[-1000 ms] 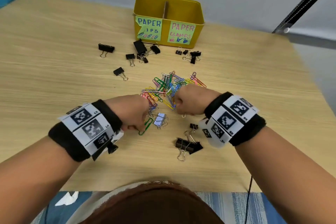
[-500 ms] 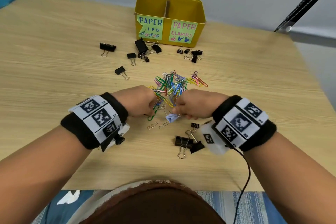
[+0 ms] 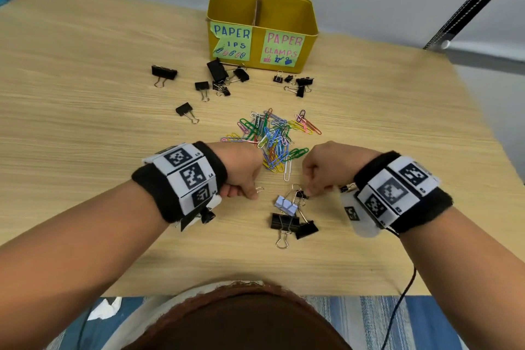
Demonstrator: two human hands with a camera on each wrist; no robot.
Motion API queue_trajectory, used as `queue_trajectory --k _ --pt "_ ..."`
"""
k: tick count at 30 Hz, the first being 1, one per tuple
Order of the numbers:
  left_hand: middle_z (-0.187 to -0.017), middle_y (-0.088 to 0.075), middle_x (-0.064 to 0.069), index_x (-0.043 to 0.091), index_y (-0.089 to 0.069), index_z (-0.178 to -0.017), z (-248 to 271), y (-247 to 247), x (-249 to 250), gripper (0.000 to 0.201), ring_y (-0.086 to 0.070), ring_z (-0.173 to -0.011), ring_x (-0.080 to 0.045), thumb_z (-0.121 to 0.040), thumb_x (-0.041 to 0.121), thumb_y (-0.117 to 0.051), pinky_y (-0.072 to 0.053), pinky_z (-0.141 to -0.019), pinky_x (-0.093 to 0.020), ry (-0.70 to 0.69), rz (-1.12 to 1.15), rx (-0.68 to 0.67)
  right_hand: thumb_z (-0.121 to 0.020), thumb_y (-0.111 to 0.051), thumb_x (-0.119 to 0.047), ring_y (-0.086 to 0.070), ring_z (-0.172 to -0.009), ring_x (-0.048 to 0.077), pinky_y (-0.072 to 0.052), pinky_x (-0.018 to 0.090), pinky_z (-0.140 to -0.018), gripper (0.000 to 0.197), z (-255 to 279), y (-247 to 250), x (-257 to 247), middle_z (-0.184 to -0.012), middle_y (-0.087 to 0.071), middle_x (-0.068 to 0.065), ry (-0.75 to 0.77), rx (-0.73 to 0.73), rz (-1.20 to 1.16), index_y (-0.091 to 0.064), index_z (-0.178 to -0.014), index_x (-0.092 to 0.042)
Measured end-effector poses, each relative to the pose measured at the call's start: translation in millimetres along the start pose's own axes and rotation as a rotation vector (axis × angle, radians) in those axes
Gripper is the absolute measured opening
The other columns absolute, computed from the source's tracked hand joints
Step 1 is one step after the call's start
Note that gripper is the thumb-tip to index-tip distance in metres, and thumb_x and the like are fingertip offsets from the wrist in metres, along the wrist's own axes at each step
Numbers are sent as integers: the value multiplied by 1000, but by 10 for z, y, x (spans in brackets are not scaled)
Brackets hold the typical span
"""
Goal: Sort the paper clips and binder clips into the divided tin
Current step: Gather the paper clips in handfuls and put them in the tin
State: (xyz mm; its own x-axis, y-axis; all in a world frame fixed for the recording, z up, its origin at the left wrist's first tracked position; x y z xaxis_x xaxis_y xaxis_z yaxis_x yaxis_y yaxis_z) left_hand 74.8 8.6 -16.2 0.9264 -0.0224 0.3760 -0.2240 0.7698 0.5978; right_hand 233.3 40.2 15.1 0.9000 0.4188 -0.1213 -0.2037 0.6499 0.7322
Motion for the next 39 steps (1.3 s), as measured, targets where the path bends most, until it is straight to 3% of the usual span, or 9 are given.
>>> queue_trajectory --k 4,7,12,16,19,24,28,33,39 --pt "-57 -52 -1 5 -64 -73 16 193 45 27 -52 -48 -15 -87 28 -62 -41 -45 -23 19 -134 284 -81 -67 -22 -46 -51 8 -39 21 -49 12 -171 -6 -83 -56 -50 -6 36 65 -29 -58 -76 -17" --pt "-75 -54 -3 11 -59 -80 153 377 -113 25 -53 -75 -21 -84 36 -63 -37 -63 -30 57 -141 535 -81 -68 -24 -55 -59 15 -47 24 -49 16 -199 113 30 -69 -56 -1 -6 174 -170 -56 -83 -14" --pt "-88 -50 -1 15 -43 -113 325 376 -455 64 -48 -66 -16 -65 33 -81 -39 -48 -27 259 -44 298 -67 -80 -35 -65 -89 29 -60 43 -77 78 -206 258 308 -123 -42 8 -234 207 -275 -40 -130 -15" --pt "-75 -57 -5 14 -36 -127 122 269 -331 68 -55 -51 -18 -72 9 -77 -46 -44 -27 174 81 267 -70 -76 -38 -52 -115 28 -46 40 -101 84 -321 213 75 -136 -39 11 -148 150 -122 -35 -138 -12" --pt "-80 -56 -6 14 -42 -122 61 326 -272 61 -56 -50 -18 -72 7 -76 -47 -42 -28 111 256 346 -67 -80 -33 -58 -108 32 -52 43 -93 85 -378 252 -56 -135 -41 14 -99 130 -239 -36 -136 -11" --pt "-132 -33 -11 34 -20 -144 -25 408 -157 111 -38 -123 -30 -54 42 -85 -44 -99 -47 100 40 397 -58 -85 -37 -51 -117 37 -51 49 -93 114 -463 283 -156 -140 -28 14 -92 172 -203 -13 -146 -35" --pt "-131 -35 -13 25 -29 -140 -167 383 -51 94 -33 -126 -33 -63 31 -82 -43 -97 -47 121 1 414 -68 -79 -36 -49 -120 36 -45 44 -101 90 -567 213 -304 -135 -32 15 -50 199 -119 -29 -141 -20" --pt "-124 -45 -17 13 -44 -127 -255 338 -63 49 -50 -115 -35 -82 7 -61 -46 -88 -37 70 101 467 -81 -68 -21 -55 -112 32 -53 38 -84 56 -564 226 -306 -131 -43 15 10 224 -225 -44 -131 -12" --pt "-95 -56 -9 12 -58 -111 -216 470 -195 32 -54 -79 -22 -83 -3 -53 -48 -71 -32 -6 376 540 -82 -66 -2 -59 -50 10 -53 19 -42 22 -599 241 -79 -80 -57 7 35 190 -792 -60 -100 -14"
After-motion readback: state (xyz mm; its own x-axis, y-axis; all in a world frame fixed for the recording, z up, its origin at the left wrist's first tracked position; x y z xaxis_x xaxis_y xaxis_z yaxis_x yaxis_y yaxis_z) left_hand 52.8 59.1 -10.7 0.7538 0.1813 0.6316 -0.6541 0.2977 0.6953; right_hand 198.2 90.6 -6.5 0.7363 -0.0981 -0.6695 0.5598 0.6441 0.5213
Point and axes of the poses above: each hand's wrist, its own z-axis away from the middle knuckle, its own y-axis out of the back of the hand, x = y × z, the point moved 2 cm from there along -z, towards the middle knuckle
